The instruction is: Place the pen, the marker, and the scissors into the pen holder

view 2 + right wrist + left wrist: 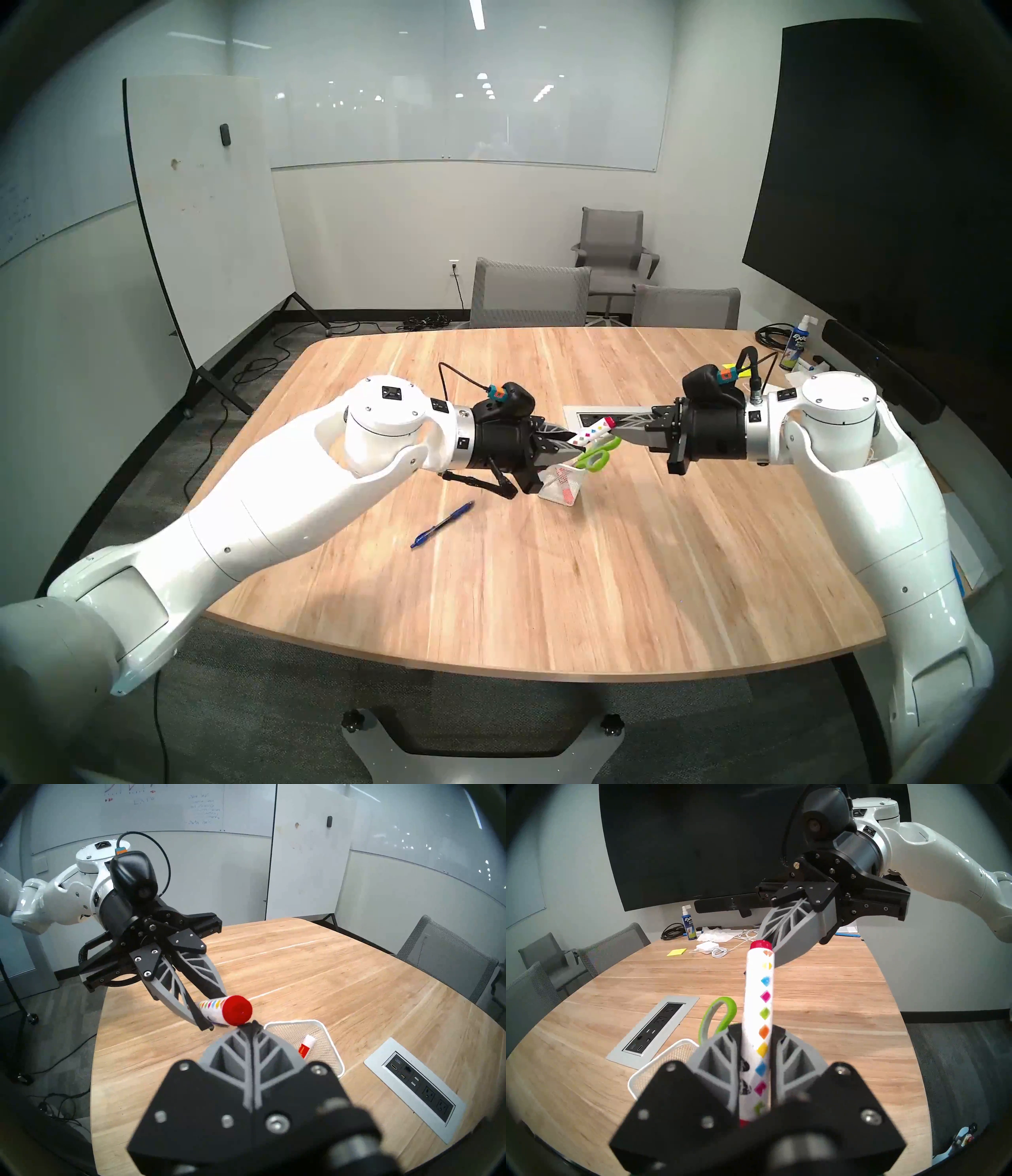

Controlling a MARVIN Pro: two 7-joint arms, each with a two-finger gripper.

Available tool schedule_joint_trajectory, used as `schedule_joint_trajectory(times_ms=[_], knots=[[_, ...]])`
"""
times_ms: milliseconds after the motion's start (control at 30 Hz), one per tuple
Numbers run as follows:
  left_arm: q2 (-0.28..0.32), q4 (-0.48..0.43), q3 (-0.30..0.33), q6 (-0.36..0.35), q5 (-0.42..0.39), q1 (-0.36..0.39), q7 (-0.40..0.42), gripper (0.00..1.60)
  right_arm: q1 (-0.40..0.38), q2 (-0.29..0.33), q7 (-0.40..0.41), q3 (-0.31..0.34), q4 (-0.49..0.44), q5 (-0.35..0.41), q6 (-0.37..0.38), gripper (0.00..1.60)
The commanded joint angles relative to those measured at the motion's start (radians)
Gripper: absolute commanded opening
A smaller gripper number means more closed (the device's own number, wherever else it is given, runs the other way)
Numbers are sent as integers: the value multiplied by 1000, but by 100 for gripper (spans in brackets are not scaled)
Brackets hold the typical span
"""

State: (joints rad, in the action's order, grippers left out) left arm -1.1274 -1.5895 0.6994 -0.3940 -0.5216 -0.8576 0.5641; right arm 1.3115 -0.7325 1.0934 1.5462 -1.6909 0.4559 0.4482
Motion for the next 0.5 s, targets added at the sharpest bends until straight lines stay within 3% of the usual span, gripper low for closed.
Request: schedule_joint_trajectory(times_ms=[0, 467], knots=[[-2, -11, 9, 9, -4, 9, 4, 0, -8, 2, 0, 26, -29, 15, 9, 0], [-3, -5, 10, 8, -6, 19, 16, 0, -19, 6, 15, 43, -17, 19, 35, 0]])
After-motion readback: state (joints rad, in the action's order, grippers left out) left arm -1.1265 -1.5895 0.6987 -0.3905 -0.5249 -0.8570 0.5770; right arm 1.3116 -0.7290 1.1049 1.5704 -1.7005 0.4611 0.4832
